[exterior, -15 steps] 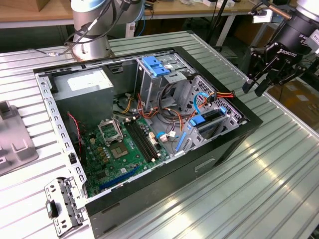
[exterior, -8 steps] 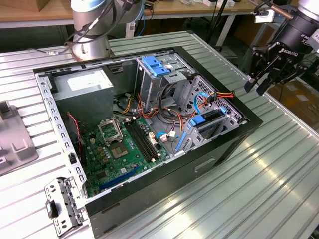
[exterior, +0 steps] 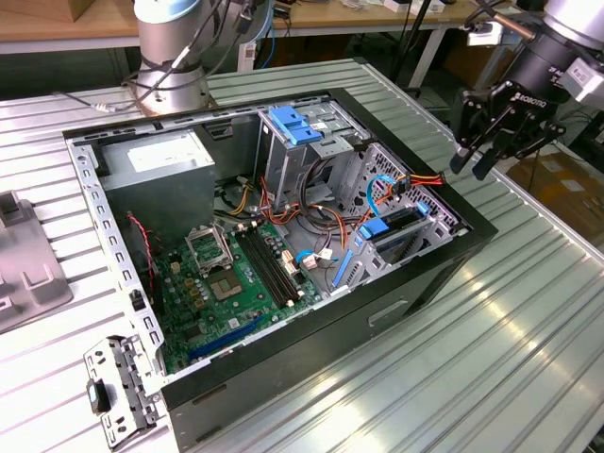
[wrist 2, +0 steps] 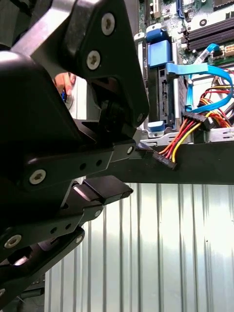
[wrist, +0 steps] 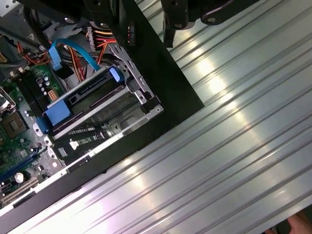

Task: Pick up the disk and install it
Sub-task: 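Insert the first disk wire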

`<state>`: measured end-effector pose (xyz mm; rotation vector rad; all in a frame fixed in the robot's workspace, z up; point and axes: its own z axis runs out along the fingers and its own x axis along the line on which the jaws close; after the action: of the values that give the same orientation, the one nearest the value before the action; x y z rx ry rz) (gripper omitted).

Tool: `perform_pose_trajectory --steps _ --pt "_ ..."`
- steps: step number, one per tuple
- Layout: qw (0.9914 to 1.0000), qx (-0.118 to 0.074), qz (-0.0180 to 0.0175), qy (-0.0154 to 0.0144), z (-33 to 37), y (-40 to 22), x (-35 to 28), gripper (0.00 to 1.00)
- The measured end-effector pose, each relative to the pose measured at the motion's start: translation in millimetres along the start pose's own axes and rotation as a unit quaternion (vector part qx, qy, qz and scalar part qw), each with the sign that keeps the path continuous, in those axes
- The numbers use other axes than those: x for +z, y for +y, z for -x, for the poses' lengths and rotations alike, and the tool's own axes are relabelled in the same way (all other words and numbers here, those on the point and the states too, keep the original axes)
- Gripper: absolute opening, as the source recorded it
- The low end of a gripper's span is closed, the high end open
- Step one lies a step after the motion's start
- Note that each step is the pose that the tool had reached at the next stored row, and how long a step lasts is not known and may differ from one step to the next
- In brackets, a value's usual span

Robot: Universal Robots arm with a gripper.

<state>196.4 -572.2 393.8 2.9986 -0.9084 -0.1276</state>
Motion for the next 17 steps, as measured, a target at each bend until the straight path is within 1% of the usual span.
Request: perform_pose_trajectory --steps 1,7,9,11,12,13,17 --pt "1.00000 0.000 0.0000 0.0000 1.6 -2.4 1.8 0.42" --pt "1.00000 0.002 -0.0003 -0.0001 5.5 -9.3 9.3 0.42" --pt "0.99999 0.003 -0.0018 -0.0011 5.6 -9.7 10.8 0.42" --pt "0.99997 0.005 -0.0048 -0.0031 5.6 -9.8 11.5 0.42" --pt "0.99994 0.006 -0.0073 -0.0047 5.6 -9.8 12.1 0.42" --pt "0.99993 0.007 -0.0083 -0.0054 5.6 -9.8 12.7 0.42" --pt "0.99992 0.008 -0.0088 -0.0057 5.2 -9.9 19.6 0.42"
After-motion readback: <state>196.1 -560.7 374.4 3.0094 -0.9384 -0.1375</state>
